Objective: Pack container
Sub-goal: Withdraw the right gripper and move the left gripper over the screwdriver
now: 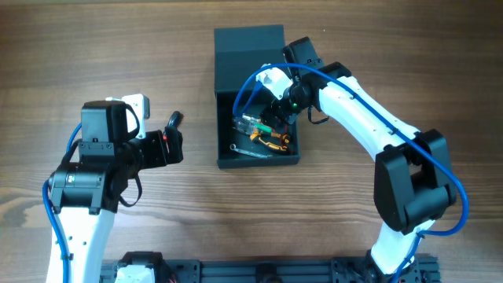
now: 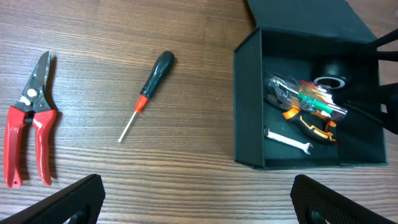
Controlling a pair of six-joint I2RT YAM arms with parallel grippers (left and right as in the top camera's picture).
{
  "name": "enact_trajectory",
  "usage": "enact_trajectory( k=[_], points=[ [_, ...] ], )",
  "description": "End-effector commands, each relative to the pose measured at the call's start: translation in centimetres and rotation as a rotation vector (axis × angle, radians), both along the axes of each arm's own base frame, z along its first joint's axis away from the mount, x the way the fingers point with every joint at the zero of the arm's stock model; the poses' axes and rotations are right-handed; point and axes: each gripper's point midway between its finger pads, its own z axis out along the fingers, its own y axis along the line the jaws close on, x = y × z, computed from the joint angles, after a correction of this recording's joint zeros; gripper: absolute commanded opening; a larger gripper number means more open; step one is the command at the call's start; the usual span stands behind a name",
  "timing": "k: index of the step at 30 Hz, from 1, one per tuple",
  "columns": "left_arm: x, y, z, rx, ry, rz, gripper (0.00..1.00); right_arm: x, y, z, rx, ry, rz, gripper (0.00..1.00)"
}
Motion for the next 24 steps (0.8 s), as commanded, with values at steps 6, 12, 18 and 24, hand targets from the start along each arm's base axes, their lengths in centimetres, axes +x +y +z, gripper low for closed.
enact_trajectory(
  k=[6,12,18,24],
  points=[
    [0.2,0.2,1.3,0.017,-0.032,-0.014,1.00,1.7,-1.0,3.8,0.005,-0.078,-0.168,1.00],
    [0.2,0.2,6.7,0.028,-0.094,-0.032,1.00,3.0,-4.0,13.8,0.046,-0.289,-0.361,1.00],
    [2.3,0.6,11.0,0.156,-0.082,-0.167,1.00,2.0,-13.1,24.8,0.275,-0.439,-0.846,1.00],
    [7.3,1.5,4.9,0.260,0.100,-0.251,1.00,-0.9,-21.9,26.3,0.283,-0.429,-1.136,1.00]
  ],
)
